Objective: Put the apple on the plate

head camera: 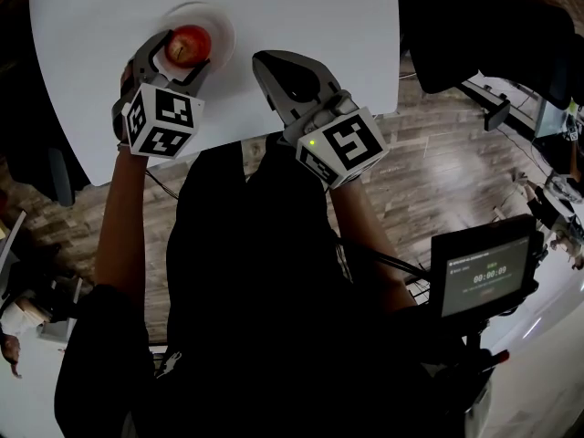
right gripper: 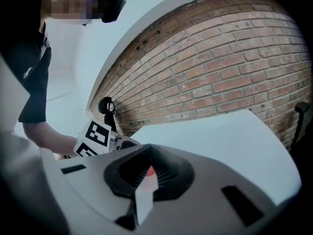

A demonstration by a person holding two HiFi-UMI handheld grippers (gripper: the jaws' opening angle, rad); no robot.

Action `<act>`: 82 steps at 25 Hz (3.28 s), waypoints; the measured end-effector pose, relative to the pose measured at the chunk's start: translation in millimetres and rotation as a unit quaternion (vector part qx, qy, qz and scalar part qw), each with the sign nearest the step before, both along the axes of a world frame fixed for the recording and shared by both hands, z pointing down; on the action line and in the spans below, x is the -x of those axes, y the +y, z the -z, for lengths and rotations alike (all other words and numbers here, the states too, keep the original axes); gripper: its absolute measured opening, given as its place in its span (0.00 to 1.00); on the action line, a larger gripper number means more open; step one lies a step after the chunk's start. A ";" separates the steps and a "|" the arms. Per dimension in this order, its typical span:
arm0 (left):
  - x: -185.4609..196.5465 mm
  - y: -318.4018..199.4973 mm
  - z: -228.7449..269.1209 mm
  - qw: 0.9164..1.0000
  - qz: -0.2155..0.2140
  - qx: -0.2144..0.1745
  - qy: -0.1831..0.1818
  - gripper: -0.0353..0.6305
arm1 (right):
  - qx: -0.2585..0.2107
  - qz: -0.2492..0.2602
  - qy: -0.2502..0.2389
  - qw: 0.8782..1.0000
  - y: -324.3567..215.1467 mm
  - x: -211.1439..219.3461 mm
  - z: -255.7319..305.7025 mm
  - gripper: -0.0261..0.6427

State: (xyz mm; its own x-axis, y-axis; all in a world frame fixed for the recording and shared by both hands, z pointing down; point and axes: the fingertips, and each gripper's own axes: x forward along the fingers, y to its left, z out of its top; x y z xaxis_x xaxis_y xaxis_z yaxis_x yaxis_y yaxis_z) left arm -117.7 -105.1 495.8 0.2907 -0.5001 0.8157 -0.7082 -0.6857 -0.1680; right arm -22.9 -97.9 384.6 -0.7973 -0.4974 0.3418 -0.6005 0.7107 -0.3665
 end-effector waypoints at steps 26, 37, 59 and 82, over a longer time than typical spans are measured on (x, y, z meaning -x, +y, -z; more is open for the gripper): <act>2.8 -7.2 -10.7 0.999 -0.016 0.009 -0.027 0.59 | 0.003 -0.007 -0.003 1.000 -3.1 -3.9 -0.1 0.05; 6.9 -11.0 -16.4 0.999 -0.022 0.006 -0.034 0.59 | 0.002 -0.015 -0.001 1.000 -5.9 -8.0 -0.7 0.05; 10.6 -15.6 -19.8 1.000 0.000 0.012 -0.009 0.69 | -0.003 -0.016 0.001 1.000 -8.2 -10.2 -3.1 0.05; 13.4 -17.3 24.4 0.990 0.080 -0.084 0.075 0.21 | -0.061 0.044 -0.008 0.997 -17.3 14.0 9.3 0.05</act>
